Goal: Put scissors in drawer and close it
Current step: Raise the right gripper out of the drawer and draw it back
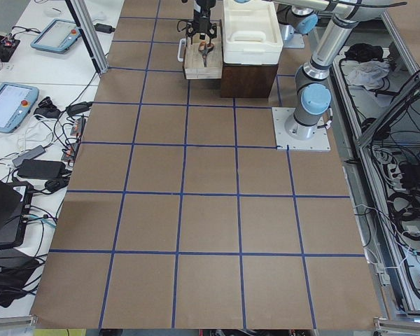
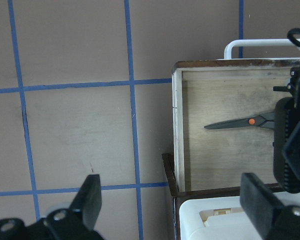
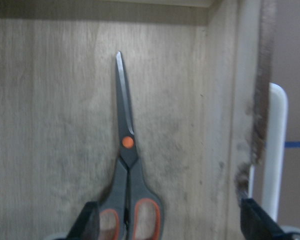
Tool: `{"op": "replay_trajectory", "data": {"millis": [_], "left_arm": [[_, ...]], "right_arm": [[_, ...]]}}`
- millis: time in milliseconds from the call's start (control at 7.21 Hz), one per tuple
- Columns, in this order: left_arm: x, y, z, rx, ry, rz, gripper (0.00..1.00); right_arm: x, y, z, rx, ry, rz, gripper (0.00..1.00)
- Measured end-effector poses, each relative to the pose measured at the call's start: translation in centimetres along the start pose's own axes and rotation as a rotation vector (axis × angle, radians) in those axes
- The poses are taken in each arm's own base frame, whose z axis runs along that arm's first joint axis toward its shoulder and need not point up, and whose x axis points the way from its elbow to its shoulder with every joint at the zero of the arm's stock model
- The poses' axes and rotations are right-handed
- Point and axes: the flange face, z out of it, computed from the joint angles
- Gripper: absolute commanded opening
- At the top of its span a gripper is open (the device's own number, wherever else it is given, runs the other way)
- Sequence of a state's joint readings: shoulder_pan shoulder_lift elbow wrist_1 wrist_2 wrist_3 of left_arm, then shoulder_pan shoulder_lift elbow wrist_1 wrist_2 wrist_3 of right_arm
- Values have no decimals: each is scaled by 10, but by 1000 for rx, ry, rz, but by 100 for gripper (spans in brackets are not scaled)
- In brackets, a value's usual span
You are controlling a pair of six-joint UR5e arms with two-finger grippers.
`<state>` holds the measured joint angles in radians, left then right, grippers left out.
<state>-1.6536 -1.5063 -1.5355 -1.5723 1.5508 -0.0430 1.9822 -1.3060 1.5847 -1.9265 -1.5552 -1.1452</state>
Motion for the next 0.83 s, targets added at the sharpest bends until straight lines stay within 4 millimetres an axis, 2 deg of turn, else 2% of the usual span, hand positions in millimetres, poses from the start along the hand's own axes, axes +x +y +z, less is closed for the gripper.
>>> {"op": "replay_trajectory", "data": {"millis": [139,277,416,694,832], "left_arm": [[0,0,0,0,0,0,100],[0,0,1,-1,0,0,100],[0,0,1,-1,-1,1,100],[-1,-1,1,-2,-7,2,100],[-1,-1,1,-2,-12,3,100]], "right_arm": [[21,20,-34,-5,-4,39,99],[41,54,-69,-2,-5,100,99],[48,91,-100,5,-6,160,99],[48,148,-137,12,-12,279,99],[48,167,-148,17,-2,361,99]]}}
